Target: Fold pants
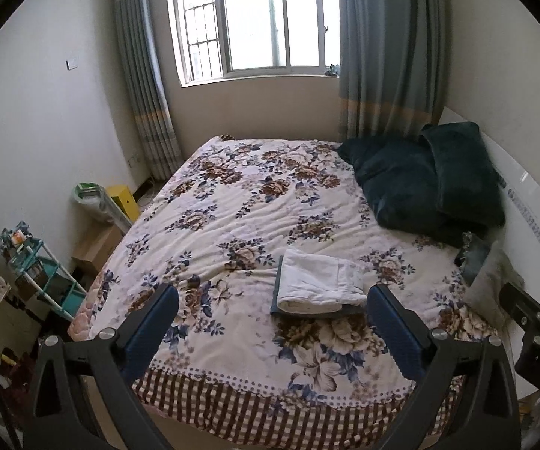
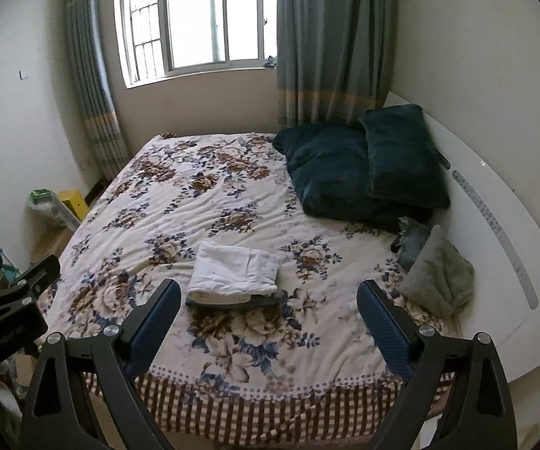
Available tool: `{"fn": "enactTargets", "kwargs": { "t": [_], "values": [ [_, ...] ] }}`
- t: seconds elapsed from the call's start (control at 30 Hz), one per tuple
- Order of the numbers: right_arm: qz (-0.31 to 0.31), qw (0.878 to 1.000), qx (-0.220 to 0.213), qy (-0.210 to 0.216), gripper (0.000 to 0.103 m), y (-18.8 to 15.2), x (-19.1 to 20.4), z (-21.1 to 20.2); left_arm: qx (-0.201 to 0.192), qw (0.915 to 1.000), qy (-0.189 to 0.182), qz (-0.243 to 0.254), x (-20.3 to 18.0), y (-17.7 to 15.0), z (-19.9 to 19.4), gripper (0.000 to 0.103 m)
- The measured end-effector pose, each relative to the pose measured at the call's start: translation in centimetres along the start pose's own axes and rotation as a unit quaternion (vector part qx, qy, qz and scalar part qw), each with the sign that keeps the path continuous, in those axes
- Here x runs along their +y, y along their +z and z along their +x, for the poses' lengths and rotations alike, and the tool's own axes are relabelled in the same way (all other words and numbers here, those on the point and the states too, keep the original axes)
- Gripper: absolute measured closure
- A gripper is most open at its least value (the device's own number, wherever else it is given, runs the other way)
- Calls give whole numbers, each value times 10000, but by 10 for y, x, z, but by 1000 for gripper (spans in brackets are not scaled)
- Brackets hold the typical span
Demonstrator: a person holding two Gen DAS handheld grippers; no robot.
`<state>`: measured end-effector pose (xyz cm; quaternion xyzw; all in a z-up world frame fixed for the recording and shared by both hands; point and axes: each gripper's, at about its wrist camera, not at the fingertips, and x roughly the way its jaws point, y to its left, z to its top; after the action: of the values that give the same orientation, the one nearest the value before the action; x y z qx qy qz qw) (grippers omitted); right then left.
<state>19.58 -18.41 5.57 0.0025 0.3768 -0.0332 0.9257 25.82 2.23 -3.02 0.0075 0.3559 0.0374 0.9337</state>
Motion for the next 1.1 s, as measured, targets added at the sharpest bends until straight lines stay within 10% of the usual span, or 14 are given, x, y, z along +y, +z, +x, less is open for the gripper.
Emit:
{"fn": "enactTargets", "kwargs": {
  "t": [1.1],
  "values": [
    [-157, 9991, 394, -46, 6, -4, 3, 62, 347, 9994, 2, 37, 0, 1, 40, 0]
  ]
}}
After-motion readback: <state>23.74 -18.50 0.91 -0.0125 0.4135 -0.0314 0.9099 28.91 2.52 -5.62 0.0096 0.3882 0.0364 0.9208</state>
